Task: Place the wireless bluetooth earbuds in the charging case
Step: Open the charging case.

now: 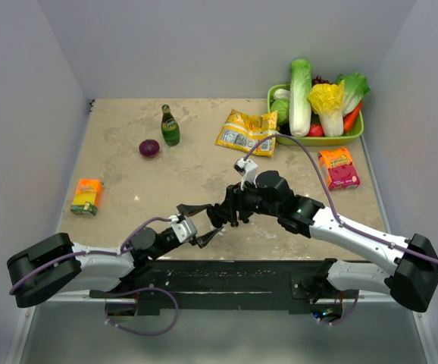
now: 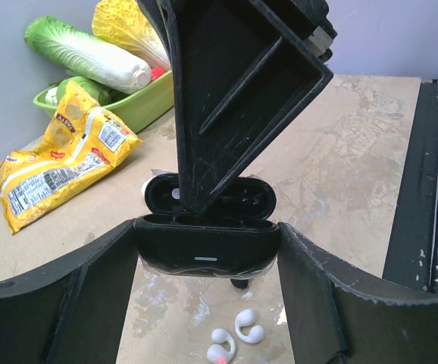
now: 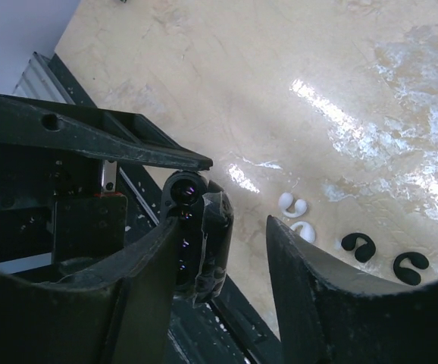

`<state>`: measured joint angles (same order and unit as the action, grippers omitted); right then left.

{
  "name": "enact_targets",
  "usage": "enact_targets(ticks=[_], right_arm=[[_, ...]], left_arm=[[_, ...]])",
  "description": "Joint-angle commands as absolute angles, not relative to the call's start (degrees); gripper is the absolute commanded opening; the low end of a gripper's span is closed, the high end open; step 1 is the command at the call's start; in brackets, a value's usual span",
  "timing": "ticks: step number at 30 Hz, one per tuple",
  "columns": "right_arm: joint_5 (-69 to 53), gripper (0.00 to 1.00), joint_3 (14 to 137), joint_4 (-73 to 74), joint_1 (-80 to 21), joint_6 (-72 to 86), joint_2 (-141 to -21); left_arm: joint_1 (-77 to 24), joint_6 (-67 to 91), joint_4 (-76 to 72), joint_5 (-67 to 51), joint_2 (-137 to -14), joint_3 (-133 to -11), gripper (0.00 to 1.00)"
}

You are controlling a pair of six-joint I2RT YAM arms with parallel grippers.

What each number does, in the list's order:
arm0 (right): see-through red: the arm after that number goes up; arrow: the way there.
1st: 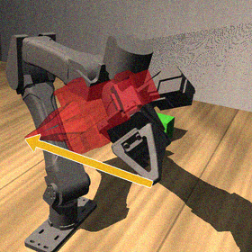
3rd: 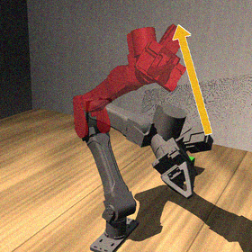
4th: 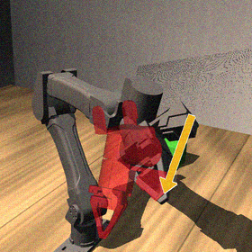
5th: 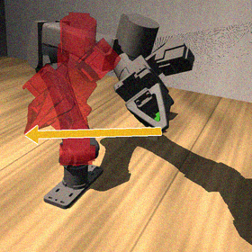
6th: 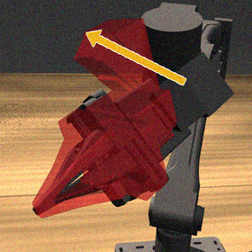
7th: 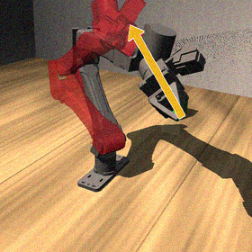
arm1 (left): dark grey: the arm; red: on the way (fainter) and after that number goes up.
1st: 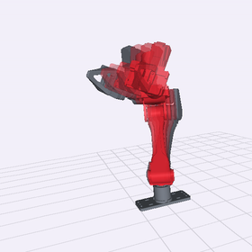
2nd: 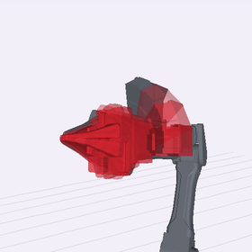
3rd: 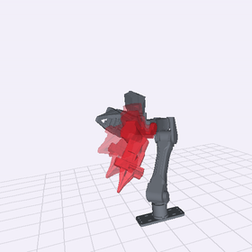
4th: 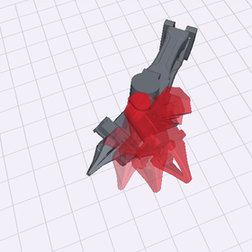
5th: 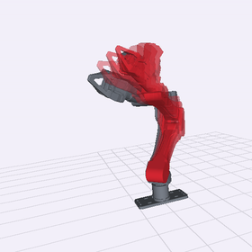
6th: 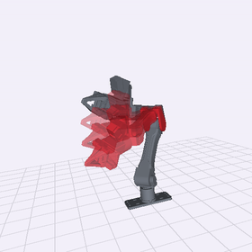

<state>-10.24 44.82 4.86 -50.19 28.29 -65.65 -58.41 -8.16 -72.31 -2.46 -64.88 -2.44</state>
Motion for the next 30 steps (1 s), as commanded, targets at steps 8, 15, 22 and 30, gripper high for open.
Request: enact_targets(ticks=[8, 15, 22, 30], right_arm=[[-10.28, 0.44, 43.95, 1.58, -50.01, 29.27, -65.48], [-9.58, 0.34, 44.21, 2.20, -50.10, 28.74, -65.74], [-7.65, 0.19, 45.00, 3.51, -50.10, 27.16, -65.65], [-5.19, 0.00, 47.55, 8.00, -50.27, 22.59, -64.95]], left_arm=[[-59.06, -9.40, -92.72, -1.50, -63.81, 1.41, 0.00], [-59.15, -9.40, -92.99, -1.49, -64.07, 1.32, 0.00], [-59.15, -8.53, -93.69, -0.88, -65.12, 1.23, 0.00], [-59.15, -6.77, -91.50, -0.17, -66.53, 0.53, 0.00]])
